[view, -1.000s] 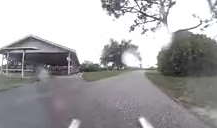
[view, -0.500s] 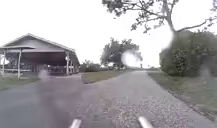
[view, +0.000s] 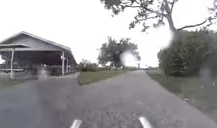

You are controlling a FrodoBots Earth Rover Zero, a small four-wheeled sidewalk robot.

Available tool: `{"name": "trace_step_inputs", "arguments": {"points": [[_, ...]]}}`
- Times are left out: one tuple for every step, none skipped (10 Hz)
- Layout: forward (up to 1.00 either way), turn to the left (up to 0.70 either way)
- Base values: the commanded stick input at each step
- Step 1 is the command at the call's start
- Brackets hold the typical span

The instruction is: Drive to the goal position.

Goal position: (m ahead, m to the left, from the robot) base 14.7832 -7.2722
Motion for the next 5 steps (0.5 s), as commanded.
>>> {"name": "trace_step_inputs", "arguments": {"points": [[0.70, -0.09], [0.70, -0.22], [0.70, -0.29], [0.70, -0.35], [0.70, -0.35]]}}
